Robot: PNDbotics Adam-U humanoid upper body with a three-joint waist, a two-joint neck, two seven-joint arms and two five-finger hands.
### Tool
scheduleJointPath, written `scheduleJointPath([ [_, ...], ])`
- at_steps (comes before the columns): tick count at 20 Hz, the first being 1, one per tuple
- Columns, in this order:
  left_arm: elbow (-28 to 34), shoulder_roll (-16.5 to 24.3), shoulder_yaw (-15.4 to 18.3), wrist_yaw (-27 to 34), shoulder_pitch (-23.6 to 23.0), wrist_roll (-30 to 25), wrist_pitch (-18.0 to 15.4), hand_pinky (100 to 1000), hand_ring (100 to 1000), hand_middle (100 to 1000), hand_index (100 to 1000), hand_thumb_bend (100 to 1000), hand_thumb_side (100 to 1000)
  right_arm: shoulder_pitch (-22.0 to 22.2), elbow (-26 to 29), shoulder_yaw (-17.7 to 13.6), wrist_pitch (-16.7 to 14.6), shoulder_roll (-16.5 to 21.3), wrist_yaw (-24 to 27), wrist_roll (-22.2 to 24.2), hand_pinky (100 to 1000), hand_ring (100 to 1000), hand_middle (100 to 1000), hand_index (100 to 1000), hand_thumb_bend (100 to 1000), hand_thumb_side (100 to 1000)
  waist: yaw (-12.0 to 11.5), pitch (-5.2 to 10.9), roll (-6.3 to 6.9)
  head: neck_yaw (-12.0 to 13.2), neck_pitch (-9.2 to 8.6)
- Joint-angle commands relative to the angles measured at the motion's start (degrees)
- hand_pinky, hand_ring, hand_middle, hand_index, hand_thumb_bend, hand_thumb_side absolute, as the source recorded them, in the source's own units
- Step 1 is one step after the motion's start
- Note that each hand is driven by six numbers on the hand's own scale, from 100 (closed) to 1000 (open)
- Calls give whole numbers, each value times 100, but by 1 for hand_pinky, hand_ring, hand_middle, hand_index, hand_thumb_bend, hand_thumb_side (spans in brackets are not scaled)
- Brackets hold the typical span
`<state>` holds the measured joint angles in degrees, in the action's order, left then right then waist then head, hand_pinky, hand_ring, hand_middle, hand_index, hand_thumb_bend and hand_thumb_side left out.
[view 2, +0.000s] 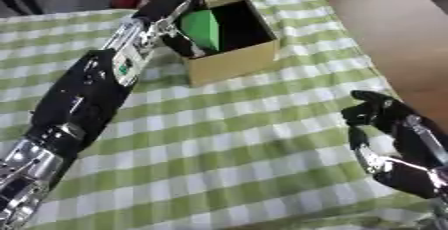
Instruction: Pick up objects on the table and place them in the box.
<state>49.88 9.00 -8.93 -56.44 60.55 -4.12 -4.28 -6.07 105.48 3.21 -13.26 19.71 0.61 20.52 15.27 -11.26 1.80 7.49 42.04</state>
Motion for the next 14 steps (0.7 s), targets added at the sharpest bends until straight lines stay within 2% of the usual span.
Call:
scheduleJointPath([
  [1, 32, -20, -54, -31, 47, 61, -82, 706, 757, 740, 811, 939, 190, -48, 72, -26, -7, 43, 39, 20, 716, 773, 621, 890, 100, 249, 12, 70, -20, -2, -74],
  [3, 113, -8, -71, 35, 33, 77, -142, 733, 797, 790, 843, 995, 238, -43, 71, -29, -7, 41, 36, 18, 716, 773, 621, 890, 100, 249, 2, 71, -23, -10, -74],
  [5, 252, 17, -69, 192, 19, 163, -187, 757, 834, 832, 876, 1000, 275, -36, 69, -32, -8, 40, 31, 17, 716, 773, 621, 890, 100, 249, -11, 73, -26, -18, -73],
  [8, 553, 108, -92, 618, 7, 389, -214, 760, 836, 837, 879, 1000, 297, -29, 69, -43, -8, 41, 27, 7, 715, 773, 621, 890, 100, 247, -40, 80, -29, -39, -72],
  [12, 1071, 292, -105, 1485, -38, 669, -159, 705, 764, 741, 829, 1000, 291, -19, 73, -62, -14, 50, 20, -11, 715, 773, 621, 890, 100, 246, -103, 93, -44, -86, -66],
  [14, 1468, 432, -100, 2155, -115, 829, -63, 670, 728, 694, 810, 943, 292, -9, 71, -84, -15, 59, 11, -33, 715, 773, 621, 890, 100, 234, -161, 101, -49, -109, -58],
])
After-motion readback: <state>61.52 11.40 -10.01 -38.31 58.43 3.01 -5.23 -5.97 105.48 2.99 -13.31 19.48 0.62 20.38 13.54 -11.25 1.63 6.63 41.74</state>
